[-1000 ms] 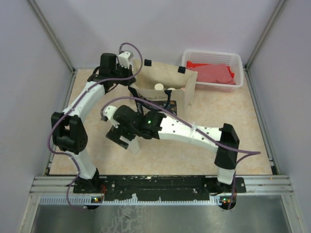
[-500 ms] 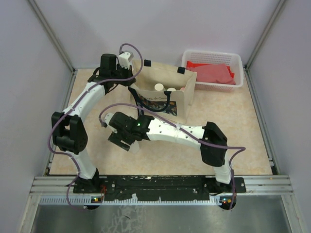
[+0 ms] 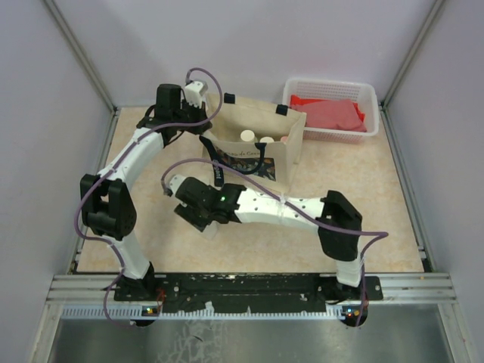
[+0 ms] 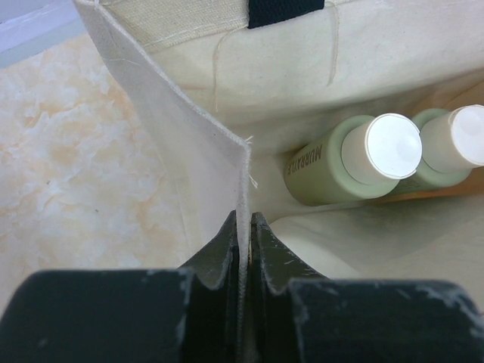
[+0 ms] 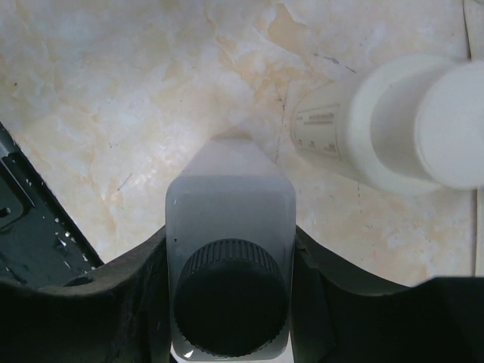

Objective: Place the personal care products into the canvas bag

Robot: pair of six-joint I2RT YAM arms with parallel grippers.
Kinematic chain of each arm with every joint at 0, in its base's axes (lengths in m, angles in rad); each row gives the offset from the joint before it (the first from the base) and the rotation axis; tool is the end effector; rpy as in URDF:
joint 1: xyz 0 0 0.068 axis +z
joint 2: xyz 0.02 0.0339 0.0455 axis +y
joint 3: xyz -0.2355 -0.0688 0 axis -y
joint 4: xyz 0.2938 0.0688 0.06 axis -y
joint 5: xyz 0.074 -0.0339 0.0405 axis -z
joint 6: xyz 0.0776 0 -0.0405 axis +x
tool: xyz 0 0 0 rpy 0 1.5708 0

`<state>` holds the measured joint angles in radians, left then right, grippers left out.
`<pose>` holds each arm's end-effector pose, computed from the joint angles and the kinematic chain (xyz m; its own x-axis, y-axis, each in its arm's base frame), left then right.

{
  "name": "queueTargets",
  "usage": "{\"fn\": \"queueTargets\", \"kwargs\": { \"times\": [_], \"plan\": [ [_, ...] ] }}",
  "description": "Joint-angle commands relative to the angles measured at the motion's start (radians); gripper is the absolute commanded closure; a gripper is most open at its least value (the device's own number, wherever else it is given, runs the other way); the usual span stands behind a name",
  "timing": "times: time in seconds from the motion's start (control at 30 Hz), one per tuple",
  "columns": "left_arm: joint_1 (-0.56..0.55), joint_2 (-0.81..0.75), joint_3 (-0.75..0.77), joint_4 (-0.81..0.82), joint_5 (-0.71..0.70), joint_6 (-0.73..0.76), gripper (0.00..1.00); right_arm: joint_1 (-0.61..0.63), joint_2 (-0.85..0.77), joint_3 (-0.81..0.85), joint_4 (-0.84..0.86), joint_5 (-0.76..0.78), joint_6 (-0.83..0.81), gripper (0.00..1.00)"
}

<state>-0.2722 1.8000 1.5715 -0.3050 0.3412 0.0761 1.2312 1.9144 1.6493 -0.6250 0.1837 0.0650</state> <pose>0.4746 -0.1594 0.2599 -0.4481 0.1994 -0.8715 0.5666 0.8174 -0.1042 0.1776 0.4603 0.1994 -0.3161 -0.7029 -0.6372 -0.8700 0.4826 -0.1008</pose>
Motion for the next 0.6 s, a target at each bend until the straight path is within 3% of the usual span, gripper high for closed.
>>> {"fn": "queueTargets", "kwargs": {
  "times": [0.0, 0.2, 0.43, 0.57],
  "plan": [
    [0.010, 0.010, -0.014, 0.023, 0.011, 0.013, 1.00, -0.036, -0.161, -0.160, -0.018, 0.083, 0.074, 1.00],
    [0.010, 0.007, -0.028, 0.023, 0.000, 0.015, 1.00, -0.082, -0.407, -0.223, -0.099, 0.166, 0.122, 1.00],
    [0.010, 0.005, -0.032, 0.017, -0.008, 0.023, 1.00, -0.167, -0.533, -0.009, -0.281, 0.279, 0.126, 1.00],
    [0.010, -0.001, -0.026, 0.018, -0.005, 0.020, 1.00, -0.260, -0.543, 0.143, -0.326, 0.265, 0.139, 1.00]
  ]
}}
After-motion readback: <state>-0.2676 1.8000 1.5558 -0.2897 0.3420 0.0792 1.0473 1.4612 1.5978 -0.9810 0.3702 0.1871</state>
